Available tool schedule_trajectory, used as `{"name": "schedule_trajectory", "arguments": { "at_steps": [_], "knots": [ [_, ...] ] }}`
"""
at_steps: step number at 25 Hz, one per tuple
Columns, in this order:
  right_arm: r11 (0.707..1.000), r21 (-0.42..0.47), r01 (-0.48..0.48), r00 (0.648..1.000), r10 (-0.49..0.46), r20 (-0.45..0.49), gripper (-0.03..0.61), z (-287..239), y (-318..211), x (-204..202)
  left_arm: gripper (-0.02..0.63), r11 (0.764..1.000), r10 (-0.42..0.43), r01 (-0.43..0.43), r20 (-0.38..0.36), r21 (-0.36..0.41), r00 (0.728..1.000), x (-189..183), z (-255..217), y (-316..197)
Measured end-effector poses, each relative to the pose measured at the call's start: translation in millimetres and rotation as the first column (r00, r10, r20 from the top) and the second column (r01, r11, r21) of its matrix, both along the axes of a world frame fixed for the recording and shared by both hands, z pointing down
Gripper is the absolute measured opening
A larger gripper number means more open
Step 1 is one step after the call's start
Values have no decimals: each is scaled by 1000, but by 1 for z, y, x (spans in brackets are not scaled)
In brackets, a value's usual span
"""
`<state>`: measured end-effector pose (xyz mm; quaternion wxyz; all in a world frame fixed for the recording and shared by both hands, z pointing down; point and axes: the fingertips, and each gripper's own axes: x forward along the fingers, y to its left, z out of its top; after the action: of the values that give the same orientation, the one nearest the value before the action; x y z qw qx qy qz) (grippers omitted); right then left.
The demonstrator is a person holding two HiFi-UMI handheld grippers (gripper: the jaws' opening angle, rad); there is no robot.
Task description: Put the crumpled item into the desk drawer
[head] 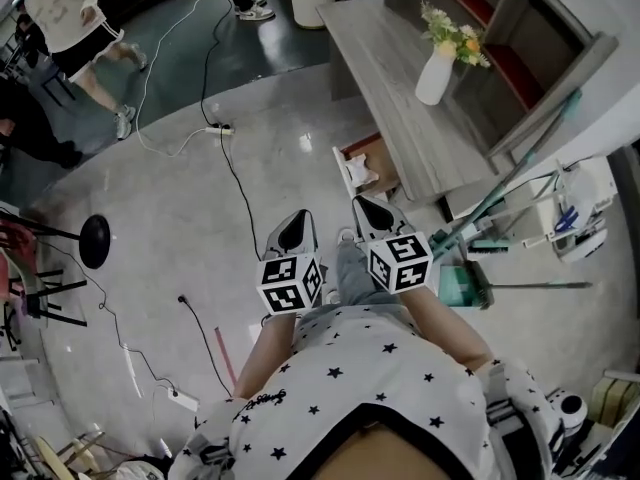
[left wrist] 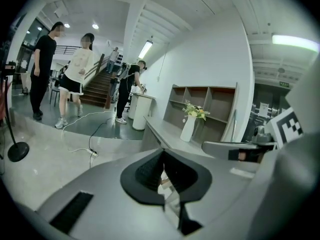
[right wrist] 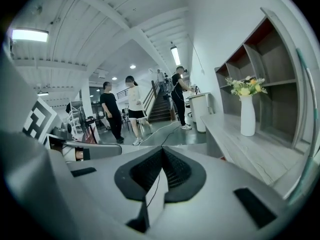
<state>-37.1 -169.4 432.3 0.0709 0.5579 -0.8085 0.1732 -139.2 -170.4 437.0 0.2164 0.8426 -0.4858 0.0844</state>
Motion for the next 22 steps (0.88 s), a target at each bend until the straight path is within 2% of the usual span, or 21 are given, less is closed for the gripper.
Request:
{"name": "schedule_trajectory", "arguments": {
  "at_steps": [11,22],
  "knots": [
    [1000,29,8,999,-9,33,-8,-12,6,-11,12,1000,-17,17,2,10,1000,-17,-4,6],
    [999,45,12,999,-14,36,-8,-19,-3,-10,12,1000,-13,13,-9,10,1000,-14,-6,-5]
  ]
}}
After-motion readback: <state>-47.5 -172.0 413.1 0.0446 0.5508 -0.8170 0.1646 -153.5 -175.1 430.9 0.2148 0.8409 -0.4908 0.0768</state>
